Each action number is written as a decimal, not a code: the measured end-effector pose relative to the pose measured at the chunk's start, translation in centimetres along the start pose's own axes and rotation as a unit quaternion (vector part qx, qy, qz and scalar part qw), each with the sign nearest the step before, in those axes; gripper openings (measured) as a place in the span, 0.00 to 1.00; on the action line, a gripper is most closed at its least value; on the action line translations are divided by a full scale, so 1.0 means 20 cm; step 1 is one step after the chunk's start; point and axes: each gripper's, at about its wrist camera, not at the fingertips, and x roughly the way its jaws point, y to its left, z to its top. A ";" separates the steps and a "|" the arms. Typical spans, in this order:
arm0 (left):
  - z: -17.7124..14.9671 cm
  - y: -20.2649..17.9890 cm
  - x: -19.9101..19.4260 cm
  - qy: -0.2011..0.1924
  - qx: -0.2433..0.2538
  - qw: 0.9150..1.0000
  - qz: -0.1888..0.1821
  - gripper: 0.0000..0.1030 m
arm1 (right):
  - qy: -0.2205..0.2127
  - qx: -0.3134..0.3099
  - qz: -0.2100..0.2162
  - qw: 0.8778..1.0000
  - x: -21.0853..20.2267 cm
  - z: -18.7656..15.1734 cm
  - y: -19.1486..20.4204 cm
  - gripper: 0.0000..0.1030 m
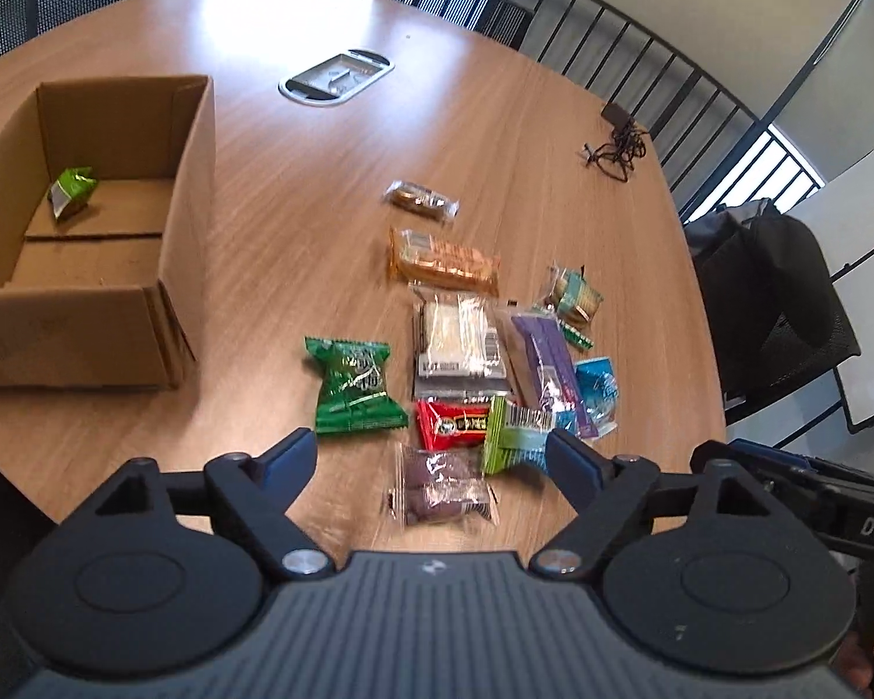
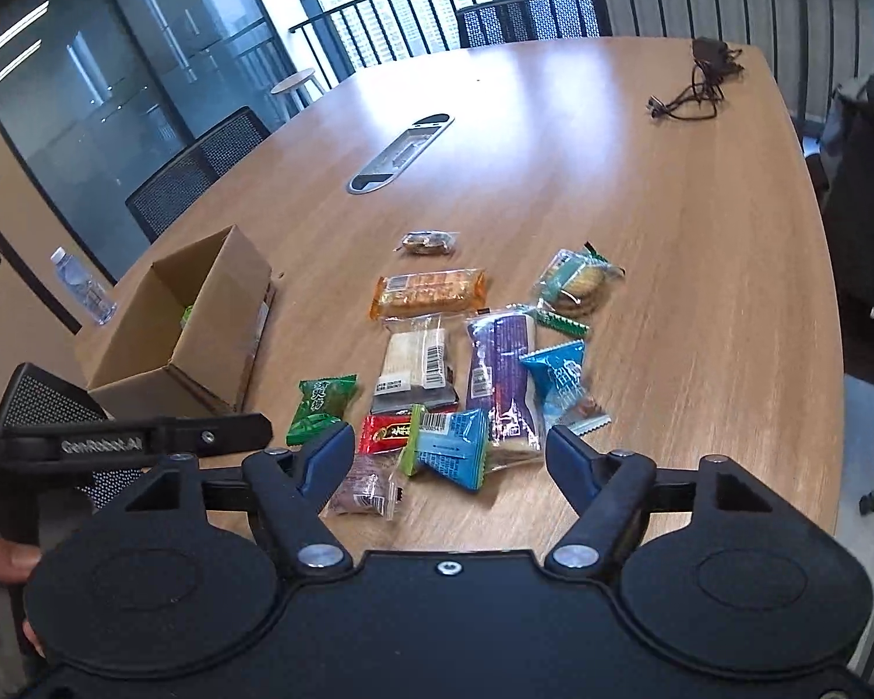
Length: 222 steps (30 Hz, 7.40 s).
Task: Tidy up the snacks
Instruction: 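Grasp the purple-brown pack with the left gripper while the right gripper grasps the blue pack, then carry both packs over the cardboard box and open both grippers, then withdraw both grippers from the box toward the remaining snacks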
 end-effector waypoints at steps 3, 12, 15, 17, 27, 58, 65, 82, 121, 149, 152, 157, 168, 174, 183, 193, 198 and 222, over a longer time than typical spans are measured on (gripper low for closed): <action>-0.03 -0.03 0.05 0.010 0.002 1.000 0.004 0.76 | 0.008 0.000 0.002 1.000 0.01 -0.01 -0.01 0.64; -0.07 -0.06 0.19 0.038 -0.011 0.999 0.008 0.66 | 0.020 0.012 0.002 1.000 0.07 -0.02 -0.03 0.63; -0.08 -0.06 0.23 0.045 -0.016 0.999 0.010 0.64 | 0.028 0.020 0.002 0.999 0.11 -0.03 -0.04 0.61; -0.09 -0.05 0.26 0.050 -0.020 0.998 0.011 0.61 | 0.033 0.027 0.002 0.999 0.13 -0.04 -0.04 0.59; -0.10 -0.02 0.36 0.068 -0.036 0.997 0.010 0.51 | 0.044 0.072 0.003 0.996 0.22 -0.01 -0.08 0.59; 0.01 0.12 0.17 0.028 -0.048 0.998 -0.005 0.32 | 0.096 0.063 0.006 0.993 0.51 0.03 -0.02 0.59; 0.02 0.17 0.15 0.024 -0.056 0.998 -0.005 0.32 | 0.101 0.048 -0.022 0.994 0.58 0.04 0.04 0.53; 0.03 0.15 0.11 0.014 -0.053 0.998 -0.010 0.32 | 0.098 0.001 -0.025 0.995 0.41 0.08 0.09 0.17; 0.33 0.36 -0.31 -0.084 -0.061 0.995 0.014 0.32 | -0.001 -0.096 0.029 0.995 0.21 0.39 0.67 0.18; 0.42 0.89 -0.36 -0.106 -0.124 0.983 0.079 0.48 | 0.015 -0.154 0.062 0.986 0.45 0.50 1.14 0.18; 0.41 0.89 -0.37 -0.113 -0.122 0.982 0.085 0.54 | 0.010 -0.156 0.060 0.986 0.45 0.50 1.15 0.18; 0.41 0.87 -0.41 -0.121 -0.117 0.982 0.081 0.56 | 0.007 -0.160 0.064 0.985 0.48 0.51 1.17 0.18; 0.42 0.91 -0.49 -0.138 -0.126 0.978 0.094 0.68 | -0.030 -0.153 0.109 0.982 0.51 0.58 1.23 0.29; 0.41 0.94 -0.51 -0.138 -0.134 0.976 0.099 0.78 | -0.039 -0.152 0.110 0.982 0.47 0.57 1.19 0.48; 0.43 0.85 -0.49 -0.126 -0.122 0.980 0.095 0.81 | -0.031 -0.154 0.088 0.984 0.37 0.53 1.07 0.70; 0.41 0.66 -0.45 -0.118 -0.096 0.986 0.069 1.00 | -0.051 -0.130 0.049 0.989 0.22 0.52 0.86 1.00; 0.39 0.57 -0.43 -0.113 -0.087 0.988 0.056 1.00 | -0.053 -0.133 0.036 0.989 0.16 0.48 0.78 1.00; 0.30 0.17 -0.26 -0.056 -0.005 0.998 0.021 1.00 | -0.058 -0.078 -0.017 0.995 0.04 0.34 0.40 1.00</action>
